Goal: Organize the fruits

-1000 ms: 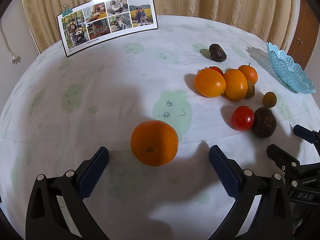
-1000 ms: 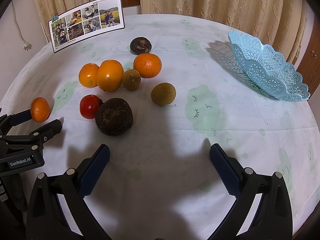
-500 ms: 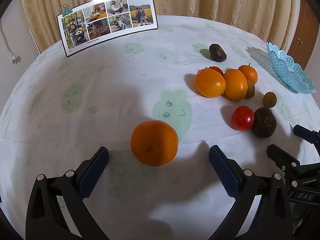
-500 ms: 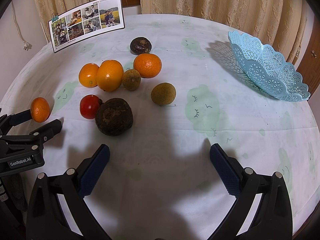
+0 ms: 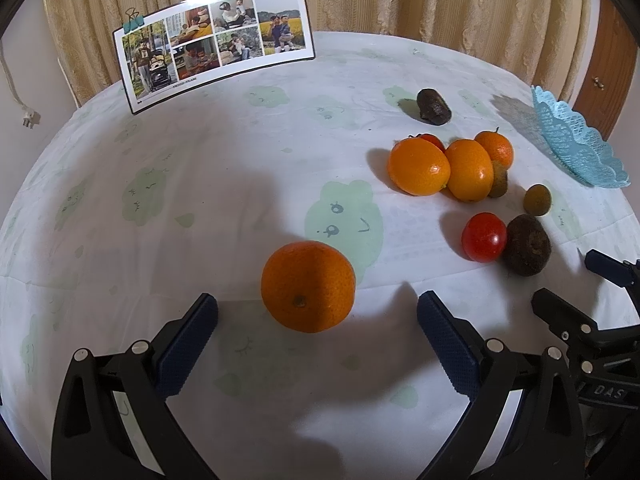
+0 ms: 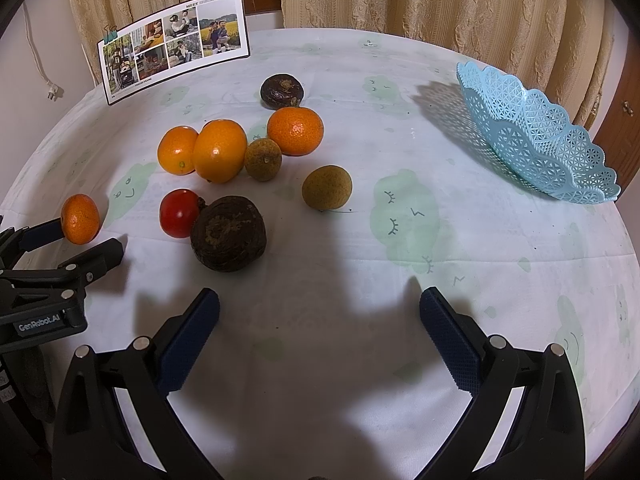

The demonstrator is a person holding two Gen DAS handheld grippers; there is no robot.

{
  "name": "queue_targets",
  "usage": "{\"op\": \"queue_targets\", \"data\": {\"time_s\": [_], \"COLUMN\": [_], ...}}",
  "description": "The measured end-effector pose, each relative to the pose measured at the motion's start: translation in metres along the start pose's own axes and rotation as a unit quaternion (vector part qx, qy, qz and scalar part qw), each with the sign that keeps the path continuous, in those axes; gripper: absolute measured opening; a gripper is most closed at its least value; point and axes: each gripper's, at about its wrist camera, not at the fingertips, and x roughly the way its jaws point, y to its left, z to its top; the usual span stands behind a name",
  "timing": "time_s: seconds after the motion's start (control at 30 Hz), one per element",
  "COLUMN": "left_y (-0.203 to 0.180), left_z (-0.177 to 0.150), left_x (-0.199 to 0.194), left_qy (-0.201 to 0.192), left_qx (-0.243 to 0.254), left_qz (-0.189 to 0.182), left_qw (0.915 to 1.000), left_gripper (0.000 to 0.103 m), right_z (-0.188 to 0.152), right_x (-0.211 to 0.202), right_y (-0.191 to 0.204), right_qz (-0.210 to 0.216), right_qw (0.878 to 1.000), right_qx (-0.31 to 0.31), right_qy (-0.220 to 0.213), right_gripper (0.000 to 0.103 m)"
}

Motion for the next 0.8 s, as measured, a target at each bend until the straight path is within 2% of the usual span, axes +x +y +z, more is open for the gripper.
{"op": "queue_targets", "data": {"time_s": [0.07, 0.13, 0.27, 0.4, 0.6, 0.63, 0.67, 0.7, 0.77, 0.8], "left_y": [0.000, -0.002, 0.003, 0.017, 0.023, 0.023, 0.022, 0.022, 0.023, 0.024], "left_z": [0.000, -0.001, -0.001, 0.000, -0.001, -0.001, 0.000, 0.000, 0.001, 0.001], "left_x": [-0.009, -0.020, -0.041, -0.040, -0.020, -0.017, -0.014, -0.012, -0.007, -0.006], "left_qy": [-0.019, -0.048, -0.091, -0.086, -0.055, -0.050, -0.045, -0.041, -0.029, -0.025], "left_qx": [0.007, 0.019, 0.034, 0.016, -0.002, 0.000, 0.001, 0.002, -0.004, -0.007], "left_qz": [-0.006, 0.005, 0.017, 0.009, -0.002, -0.003, -0.008, -0.016, -0.031, -0.035], "left_qw": [0.9998, 0.9987, 0.9951, 0.9962, 0.9985, 0.9988, 0.9989, 0.9990, 0.9991, 0.9990], "left_gripper": [0.098, 0.098, 0.098, 0.098, 0.098, 0.095, 0.086, 0.081, 0.063, 0.059], "right_z": [0.001, -0.001, -0.001, 0.002, 0.005, 0.005, 0.006, 0.006, 0.007, 0.008], "right_x": [0.002, -0.001, -0.014, -0.022, -0.022, -0.022, -0.022, -0.022, -0.023, -0.024], "right_y": [-0.001, -0.005, -0.009, -0.008, -0.008, -0.008, -0.008, -0.009, -0.008, -0.006], "right_qz": [0.003, 0.013, 0.033, 0.057, 0.073, 0.074, 0.077, 0.079, 0.085, 0.086], "right_qw": [1.000, 1.000, 0.998, 0.996, 0.994, 0.994, 0.994, 0.993, 0.993, 0.992], "right_qx": [0.001, 0.007, 0.023, 0.034, 0.045, 0.047, 0.050, 0.052, 0.052, 0.050], "right_qy": [-0.001, -0.008, -0.042, -0.064, -0.065, -0.065, -0.066, -0.066, -0.069, -0.071], "right_gripper": [0.101, 0.101, 0.101, 0.101, 0.101, 0.101, 0.101, 0.101, 0.101, 0.101]}}
